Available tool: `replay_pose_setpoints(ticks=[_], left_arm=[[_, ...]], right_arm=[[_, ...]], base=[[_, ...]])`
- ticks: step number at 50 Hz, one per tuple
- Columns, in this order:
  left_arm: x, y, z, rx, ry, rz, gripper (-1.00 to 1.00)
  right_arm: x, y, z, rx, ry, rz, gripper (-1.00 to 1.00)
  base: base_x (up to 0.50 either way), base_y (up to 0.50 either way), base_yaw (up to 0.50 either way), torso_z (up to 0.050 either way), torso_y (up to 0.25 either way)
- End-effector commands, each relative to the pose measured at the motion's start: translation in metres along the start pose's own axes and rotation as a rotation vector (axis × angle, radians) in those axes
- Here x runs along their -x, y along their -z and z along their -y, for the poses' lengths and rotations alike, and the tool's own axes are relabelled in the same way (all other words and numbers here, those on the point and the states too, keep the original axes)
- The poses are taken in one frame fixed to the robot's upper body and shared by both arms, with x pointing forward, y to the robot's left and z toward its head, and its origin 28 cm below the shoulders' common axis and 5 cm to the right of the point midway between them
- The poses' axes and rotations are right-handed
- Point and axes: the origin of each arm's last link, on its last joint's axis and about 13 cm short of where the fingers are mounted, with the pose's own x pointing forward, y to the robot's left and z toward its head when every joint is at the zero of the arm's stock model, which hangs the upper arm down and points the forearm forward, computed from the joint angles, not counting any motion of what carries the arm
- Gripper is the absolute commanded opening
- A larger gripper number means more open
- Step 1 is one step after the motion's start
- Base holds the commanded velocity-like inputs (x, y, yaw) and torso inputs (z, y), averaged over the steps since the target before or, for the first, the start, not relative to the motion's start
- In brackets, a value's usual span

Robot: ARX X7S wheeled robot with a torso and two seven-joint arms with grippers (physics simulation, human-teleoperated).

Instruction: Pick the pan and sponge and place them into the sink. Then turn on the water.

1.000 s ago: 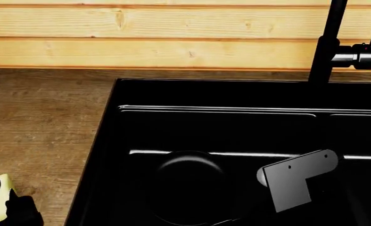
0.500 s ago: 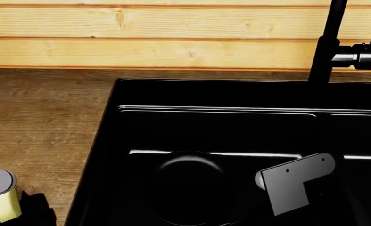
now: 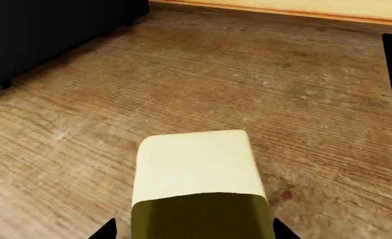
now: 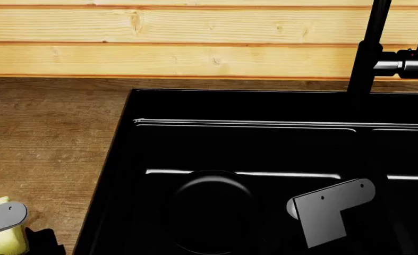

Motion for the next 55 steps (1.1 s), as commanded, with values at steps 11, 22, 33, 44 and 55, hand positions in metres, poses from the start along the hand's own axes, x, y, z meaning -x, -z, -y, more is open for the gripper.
replay_pose_setpoints(ticks=[11, 22, 33, 44, 55], left_arm=[[0.002, -0.003, 0.001, -0.024, 0.029, 0.019, -1.00], [0.002, -0.016, 0.001, -0.028, 0.095, 0.091, -1.00], [0.006, -0.029, 0.010, -0.073, 0.323, 0.180, -1.00], [-0.007, -0.065, 0.034, -0.179, 0.554, 0.201, -1.00], [-0.007, -0.079, 0.072, -0.280, 0.845, 0.154, -1.00]], right_arm=[[0.000, 0.002, 0.000, 0.002, 0.003, 0.001, 1.00], [0.011, -0.003, 0.001, -0.003, 0.042, 0.058, 1.00], [0.043, -0.019, 0.006, 0.007, 0.147, 0.164, 1.00], [0.063, -0.023, 0.008, 0.008, 0.190, 0.192, 1.00], [0.073, -0.028, 0.010, -0.066, 0.245, 0.256, 1.00]], base=[[0.00, 0.00, 0.00, 0.000, 0.000], [0.00, 0.00, 0.00, 0.000, 0.000], [0.00, 0.00, 0.00, 0.000, 0.000], [0.00, 0.00, 0.00, 0.000, 0.000], [0.00, 0.00, 0.00, 0.000, 0.000]])
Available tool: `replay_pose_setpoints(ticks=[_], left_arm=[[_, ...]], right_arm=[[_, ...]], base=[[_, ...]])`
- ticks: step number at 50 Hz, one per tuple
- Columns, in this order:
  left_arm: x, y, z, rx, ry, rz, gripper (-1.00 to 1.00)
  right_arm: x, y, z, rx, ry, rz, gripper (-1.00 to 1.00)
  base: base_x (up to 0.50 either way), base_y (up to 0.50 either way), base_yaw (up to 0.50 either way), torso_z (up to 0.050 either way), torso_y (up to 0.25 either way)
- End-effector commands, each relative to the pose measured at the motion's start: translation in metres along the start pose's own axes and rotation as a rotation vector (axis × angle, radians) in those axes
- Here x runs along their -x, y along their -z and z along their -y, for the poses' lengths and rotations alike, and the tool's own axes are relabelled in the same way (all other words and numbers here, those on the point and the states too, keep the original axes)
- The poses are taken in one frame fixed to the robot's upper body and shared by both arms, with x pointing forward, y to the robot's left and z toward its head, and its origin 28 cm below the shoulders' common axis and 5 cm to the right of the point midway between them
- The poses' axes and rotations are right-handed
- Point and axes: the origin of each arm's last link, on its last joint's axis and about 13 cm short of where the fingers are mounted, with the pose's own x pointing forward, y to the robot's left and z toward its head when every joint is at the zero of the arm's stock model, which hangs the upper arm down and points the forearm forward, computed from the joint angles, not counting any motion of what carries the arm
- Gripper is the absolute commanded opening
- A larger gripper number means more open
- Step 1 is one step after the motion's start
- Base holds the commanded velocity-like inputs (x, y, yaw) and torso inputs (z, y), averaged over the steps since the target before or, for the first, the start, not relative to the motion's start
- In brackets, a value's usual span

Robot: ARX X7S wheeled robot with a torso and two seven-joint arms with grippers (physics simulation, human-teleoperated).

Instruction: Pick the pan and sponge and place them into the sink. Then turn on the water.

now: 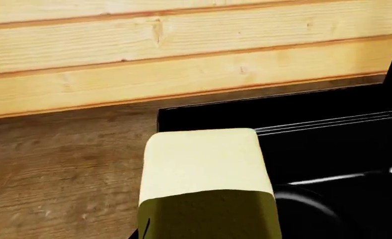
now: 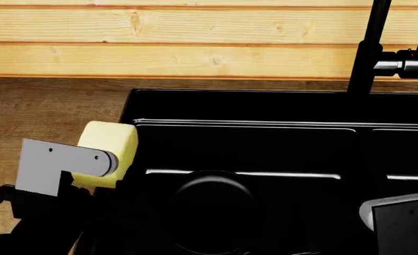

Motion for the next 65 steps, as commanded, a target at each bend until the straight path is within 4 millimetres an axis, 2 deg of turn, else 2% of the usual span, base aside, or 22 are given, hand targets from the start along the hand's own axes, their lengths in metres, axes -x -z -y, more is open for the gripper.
replay_pose_setpoints(ticks=[1, 2, 7, 17, 27, 32, 57, 65], left_arm=[[-0.021, -0.023, 0.020, -0.067, 0.268, -0.022, -1.00], [-0.026, -0.026, 0.022, -0.051, 0.282, 0.009, -1.00], [-0.037, -0.030, 0.033, -0.065, 0.399, -0.059, -1.00], [-0.062, -0.032, 0.050, -0.067, 0.451, -0.102, -1.00], [-0.081, -0.013, 0.069, -0.076, 0.476, -0.187, -1.00], [-0.096, -0.007, 0.072, -0.078, 0.433, -0.224, -1.00], [-0.108, 0.042, 0.071, -0.087, 0.370, -0.362, -1.00], [-0.107, 0.049, 0.069, -0.092, 0.353, -0.390, -1.00]], right_arm=[[0.010, -0.010, 0.004, -0.051, 0.064, 0.063, 1.00], [0.011, -0.012, 0.004, -0.047, 0.065, 0.070, 1.00], [0.012, -0.018, 0.003, -0.043, 0.075, 0.093, 1.00], [0.017, -0.025, 0.006, -0.038, 0.120, 0.123, 1.00], [0.021, -0.024, 0.008, -0.044, 0.151, 0.130, 1.00], [0.022, -0.024, 0.006, -0.049, 0.142, 0.134, 1.00], [0.024, -0.018, 0.004, -0.058, 0.137, 0.122, 1.00], [0.024, -0.016, 0.004, -0.065, 0.137, 0.119, 1.00]], base=[[0.00, 0.00, 0.00, 0.000, 0.000], [0.00, 0.00, 0.00, 0.000, 0.000], [0.00, 0.00, 0.00, 0.000, 0.000], [0.00, 0.00, 0.00, 0.000, 0.000], [0.00, 0.00, 0.00, 0.000, 0.000], [0.00, 0.00, 0.00, 0.000, 0.000], [0.00, 0.00, 0.00, 0.000, 0.000], [0.00, 0.00, 0.00, 0.000, 0.000]])
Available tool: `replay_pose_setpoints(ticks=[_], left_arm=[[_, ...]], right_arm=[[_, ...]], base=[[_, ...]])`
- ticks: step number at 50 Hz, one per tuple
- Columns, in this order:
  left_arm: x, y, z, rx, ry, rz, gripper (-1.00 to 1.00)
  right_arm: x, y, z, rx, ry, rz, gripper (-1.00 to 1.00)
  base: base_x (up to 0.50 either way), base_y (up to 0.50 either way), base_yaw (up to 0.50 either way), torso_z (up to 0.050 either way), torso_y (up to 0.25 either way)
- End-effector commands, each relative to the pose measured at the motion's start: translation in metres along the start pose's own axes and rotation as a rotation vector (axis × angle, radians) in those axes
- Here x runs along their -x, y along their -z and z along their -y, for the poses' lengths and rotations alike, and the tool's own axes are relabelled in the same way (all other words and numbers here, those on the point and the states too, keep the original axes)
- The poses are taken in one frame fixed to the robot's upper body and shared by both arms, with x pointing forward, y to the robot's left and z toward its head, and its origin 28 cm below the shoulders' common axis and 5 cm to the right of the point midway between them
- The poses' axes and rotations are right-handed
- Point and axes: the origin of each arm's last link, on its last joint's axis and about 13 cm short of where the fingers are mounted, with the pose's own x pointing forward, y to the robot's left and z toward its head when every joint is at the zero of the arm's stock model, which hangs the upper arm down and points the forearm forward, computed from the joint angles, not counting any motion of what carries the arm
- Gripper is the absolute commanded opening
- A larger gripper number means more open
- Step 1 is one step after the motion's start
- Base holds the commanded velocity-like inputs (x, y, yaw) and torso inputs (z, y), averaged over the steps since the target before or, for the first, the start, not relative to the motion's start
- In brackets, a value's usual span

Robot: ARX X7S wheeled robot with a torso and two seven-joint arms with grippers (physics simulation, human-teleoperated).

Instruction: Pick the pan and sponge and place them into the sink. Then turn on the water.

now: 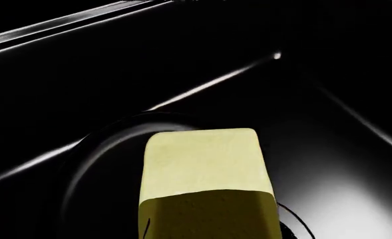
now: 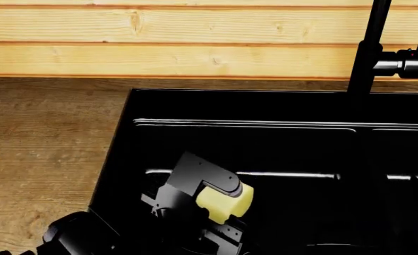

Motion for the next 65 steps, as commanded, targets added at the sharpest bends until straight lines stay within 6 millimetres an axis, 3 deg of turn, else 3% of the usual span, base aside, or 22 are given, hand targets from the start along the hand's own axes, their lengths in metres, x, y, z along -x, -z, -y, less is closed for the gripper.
replay_pose_setpoints(ticks=[1, 11, 12, 21, 25, 36, 42, 50, 57, 65], left_arm=[[-0.004, 0.011, -0.006, 0.031, -0.055, -0.033, -1.00], [-0.003, 0.009, -0.005, 0.025, -0.057, -0.036, -1.00], [-0.003, 0.008, -0.005, 0.022, -0.059, -0.036, 1.00], [0.002, -0.008, -0.005, -0.025, -0.136, 0.046, 1.00], [0.014, -0.017, -0.003, -0.043, -0.147, 0.089, 1.00], [0.070, -0.056, 0.003, -0.080, -0.180, 0.305, 1.00], [0.091, -0.071, -0.009, -0.045, -0.198, 0.395, 1.00], [0.119, -0.055, -0.031, 0.022, -0.210, 0.538, 1.00], [0.145, -0.027, -0.050, 0.127, -0.262, 0.604, 1.00], [0.160, -0.017, -0.069, 0.224, -0.304, 0.649, 1.00]], right_arm=[[0.001, 0.002, 0.000, -0.005, -0.002, -0.005, 1.00], [0.001, 0.005, -0.001, -0.014, -0.008, -0.015, 1.00], [0.000, 0.006, -0.001, -0.015, -0.008, -0.016, 1.00], [-0.001, 0.007, -0.002, -0.015, -0.015, -0.021, 1.00], [-0.002, 0.007, -0.002, -0.015, -0.017, -0.022, 1.00], [-0.005, 0.003, -0.001, -0.012, -0.017, 0.013, 1.00], [-0.007, -0.001, -0.001, -0.024, -0.011, 0.041, 1.00], [-0.009, 0.001, 0.000, -0.038, 0.002, 0.050, 1.00], [-0.015, 0.007, -0.004, -0.030, -0.020, 0.015, 1.00], [-0.017, 0.003, -0.004, -0.015, -0.009, 0.030, 1.00]], base=[[0.00, 0.00, 0.00, 0.000, 0.000], [0.00, 0.00, 0.00, 0.000, 0.000], [0.00, 0.00, 0.00, 0.000, 0.000], [0.00, 0.00, 0.00, 0.000, 0.000], [0.00, 0.00, 0.00, 0.000, 0.000], [0.00, 0.00, 0.00, 0.000, 0.001], [0.00, 0.00, 0.00, 0.000, 0.000], [0.00, 0.00, 0.00, 0.000, 0.000], [0.00, 0.00, 0.00, 0.000, 0.000], [0.00, 0.00, 0.00, 0.000, 0.000]])
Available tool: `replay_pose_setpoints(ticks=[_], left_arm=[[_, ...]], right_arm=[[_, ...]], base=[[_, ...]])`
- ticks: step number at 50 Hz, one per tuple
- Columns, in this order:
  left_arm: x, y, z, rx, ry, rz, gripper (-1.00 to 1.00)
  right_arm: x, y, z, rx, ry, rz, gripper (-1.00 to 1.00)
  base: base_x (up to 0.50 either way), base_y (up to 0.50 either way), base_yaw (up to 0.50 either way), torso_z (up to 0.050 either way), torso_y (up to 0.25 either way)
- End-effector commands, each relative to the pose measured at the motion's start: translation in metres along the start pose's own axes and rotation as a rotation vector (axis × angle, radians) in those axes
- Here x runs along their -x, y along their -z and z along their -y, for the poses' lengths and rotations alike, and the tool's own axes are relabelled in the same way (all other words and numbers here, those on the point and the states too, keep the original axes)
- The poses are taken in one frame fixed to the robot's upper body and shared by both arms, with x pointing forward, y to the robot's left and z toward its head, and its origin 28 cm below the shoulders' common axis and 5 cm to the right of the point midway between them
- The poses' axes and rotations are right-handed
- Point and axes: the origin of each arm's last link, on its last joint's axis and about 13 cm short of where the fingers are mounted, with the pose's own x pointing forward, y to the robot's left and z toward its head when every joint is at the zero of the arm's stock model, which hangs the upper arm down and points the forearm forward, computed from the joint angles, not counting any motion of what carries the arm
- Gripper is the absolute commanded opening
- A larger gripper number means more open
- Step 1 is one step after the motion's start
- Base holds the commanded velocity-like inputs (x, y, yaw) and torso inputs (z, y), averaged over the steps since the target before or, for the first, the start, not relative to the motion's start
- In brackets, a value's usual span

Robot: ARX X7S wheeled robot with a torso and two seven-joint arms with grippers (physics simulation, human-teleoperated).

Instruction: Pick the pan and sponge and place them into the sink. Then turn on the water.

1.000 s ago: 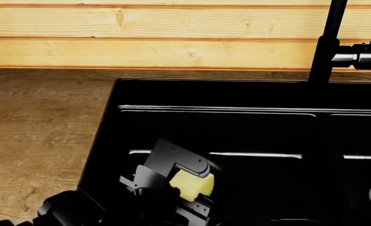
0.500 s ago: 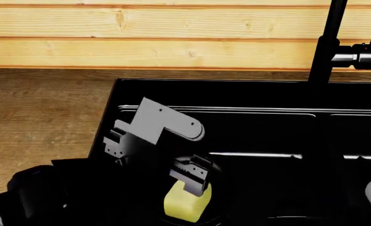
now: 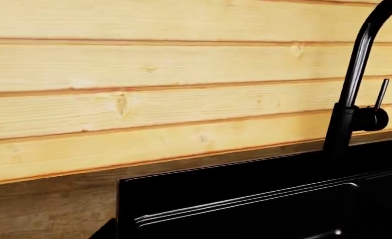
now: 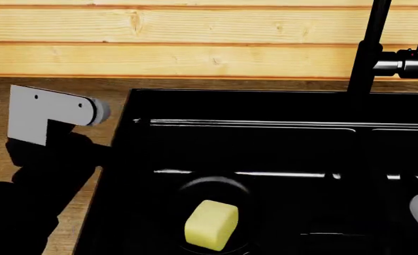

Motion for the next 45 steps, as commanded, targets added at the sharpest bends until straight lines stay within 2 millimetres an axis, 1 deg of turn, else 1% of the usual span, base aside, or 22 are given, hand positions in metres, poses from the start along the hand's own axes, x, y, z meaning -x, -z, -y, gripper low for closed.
replay_pose_setpoints(ticks=[1, 3, 6, 8, 9, 15, 19, 22, 27, 34, 38, 45], left_arm=[[0.032, -0.005, -0.030, 0.134, -0.066, 0.108, 1.00], [0.039, -0.005, -0.035, 0.105, -0.085, 0.140, 1.00], [0.043, 0.000, -0.036, 0.094, -0.100, 0.125, 1.00], [0.051, 0.001, -0.041, 0.092, -0.109, 0.124, 1.00], [0.052, 0.001, -0.040, 0.086, -0.121, 0.124, 1.00], [0.063, 0.008, -0.047, 0.100, -0.169, 0.125, 1.00], [0.072, 0.014, -0.046, 0.138, -0.185, 0.118, 1.00], [0.074, 0.017, -0.046, 0.097, -0.192, 0.104, 1.00], [0.076, 0.015, -0.044, 0.102, -0.201, 0.110, 1.00], [0.076, 0.017, -0.042, 0.117, -0.206, 0.097, 1.00], [0.078, 0.015, -0.044, 0.184, -0.200, 0.086, 1.00], [0.077, 0.018, -0.043, 0.175, -0.209, 0.079, 1.00]], right_arm=[[-0.005, -0.003, 0.000, 0.014, 0.005, 0.006, 1.00], [-0.005, -0.003, 0.000, 0.017, 0.006, 0.007, 1.00], [-0.005, -0.001, 0.000, 0.017, 0.005, 0.004, 1.00], [-0.004, -0.001, 0.000, 0.018, 0.005, 0.004, 1.00], [-0.004, 0.000, 0.000, 0.018, 0.010, 0.005, 1.00], [-0.004, 0.000, -0.002, 0.032, 0.000, 0.014, 1.00], [-0.002, 0.000, -0.001, 0.036, 0.003, 0.018, 1.00], [-0.002, 0.001, -0.001, 0.036, 0.004, 0.017, 1.00], [-0.002, 0.000, -0.001, 0.040, 0.012, 0.019, 1.00], [-0.001, 0.002, 0.000, 0.037, 0.022, 0.018, 1.00], [-0.003, 0.003, -0.001, 0.028, 0.021, 0.022, 1.00], [-0.002, 0.002, -0.001, 0.041, 0.018, 0.022, 1.00]], base=[[0.00, 0.00, 0.00, 0.000, 0.000], [0.00, 0.00, 0.00, 0.000, 0.000], [0.00, 0.00, 0.00, 0.000, 0.000], [0.00, 0.00, 0.00, 0.000, 0.000], [0.00, 0.00, 0.00, 0.000, 0.000], [0.00, 0.00, 0.00, 0.000, 0.000], [0.00, 0.00, 0.00, 0.000, 0.000], [0.00, 0.00, 0.00, 0.000, 0.000], [0.00, 0.00, 0.00, 0.000, 0.000], [0.00, 0.00, 0.00, 0.000, 0.000], [0.00, 0.00, 0.00, 0.000, 0.000], [0.00, -0.03, 0.00, 0.000, 0.000]])
